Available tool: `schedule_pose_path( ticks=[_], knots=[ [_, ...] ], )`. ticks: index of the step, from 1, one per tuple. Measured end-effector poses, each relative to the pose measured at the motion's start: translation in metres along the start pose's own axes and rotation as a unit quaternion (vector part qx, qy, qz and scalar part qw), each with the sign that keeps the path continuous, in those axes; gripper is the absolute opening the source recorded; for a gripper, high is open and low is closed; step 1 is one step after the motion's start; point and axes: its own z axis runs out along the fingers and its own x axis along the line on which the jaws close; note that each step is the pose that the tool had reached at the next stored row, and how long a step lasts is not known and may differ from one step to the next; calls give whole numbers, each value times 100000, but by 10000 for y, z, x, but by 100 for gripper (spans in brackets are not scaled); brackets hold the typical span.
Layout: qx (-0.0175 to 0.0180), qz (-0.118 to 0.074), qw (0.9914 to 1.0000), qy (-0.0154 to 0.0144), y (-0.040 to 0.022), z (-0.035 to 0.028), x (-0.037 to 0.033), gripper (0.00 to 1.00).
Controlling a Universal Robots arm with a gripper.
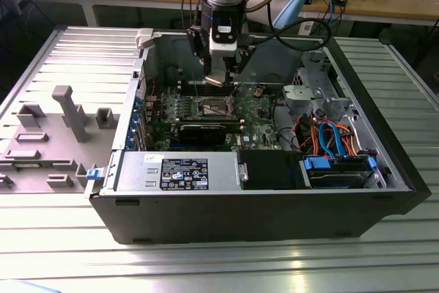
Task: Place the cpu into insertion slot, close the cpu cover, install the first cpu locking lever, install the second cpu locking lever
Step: 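Place the cpu into insertion slot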
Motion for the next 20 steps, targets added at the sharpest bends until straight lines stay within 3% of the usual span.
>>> schedule_pose_path(
  ticks=[20],
  knots=[
    [-44,2473,99969,-105,0,0,0,55]
  ],
)
